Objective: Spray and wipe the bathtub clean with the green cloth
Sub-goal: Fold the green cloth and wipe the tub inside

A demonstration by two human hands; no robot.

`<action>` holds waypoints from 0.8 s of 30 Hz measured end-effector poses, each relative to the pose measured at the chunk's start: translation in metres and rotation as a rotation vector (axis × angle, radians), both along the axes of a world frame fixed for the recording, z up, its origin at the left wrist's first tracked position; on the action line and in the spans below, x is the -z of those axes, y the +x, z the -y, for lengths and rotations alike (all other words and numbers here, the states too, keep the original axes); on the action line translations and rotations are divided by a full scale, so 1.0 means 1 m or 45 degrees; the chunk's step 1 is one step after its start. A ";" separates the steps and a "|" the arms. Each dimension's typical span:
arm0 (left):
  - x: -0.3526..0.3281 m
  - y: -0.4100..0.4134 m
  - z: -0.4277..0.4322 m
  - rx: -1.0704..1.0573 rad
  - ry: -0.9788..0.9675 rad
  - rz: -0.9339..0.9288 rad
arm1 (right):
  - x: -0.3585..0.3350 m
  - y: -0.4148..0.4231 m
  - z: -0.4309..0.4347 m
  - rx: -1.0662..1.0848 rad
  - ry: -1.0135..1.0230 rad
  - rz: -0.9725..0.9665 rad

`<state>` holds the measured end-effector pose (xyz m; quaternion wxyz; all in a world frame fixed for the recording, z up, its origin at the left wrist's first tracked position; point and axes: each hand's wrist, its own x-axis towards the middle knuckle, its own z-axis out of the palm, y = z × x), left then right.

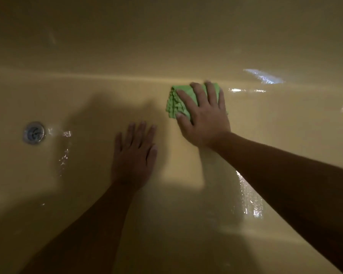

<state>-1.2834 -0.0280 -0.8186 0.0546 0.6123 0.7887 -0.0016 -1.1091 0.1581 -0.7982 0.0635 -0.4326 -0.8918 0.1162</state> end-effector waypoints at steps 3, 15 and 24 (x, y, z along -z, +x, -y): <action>-0.001 0.000 0.010 -0.033 -0.008 -0.008 | -0.002 0.014 0.065 0.043 -0.085 -0.029; -0.002 -0.026 0.033 -0.063 -0.014 0.006 | 0.002 -0.010 0.017 -0.199 -0.024 0.023; -0.009 -0.032 0.033 -0.068 -0.020 0.051 | -0.016 0.015 0.168 -0.225 -0.251 0.071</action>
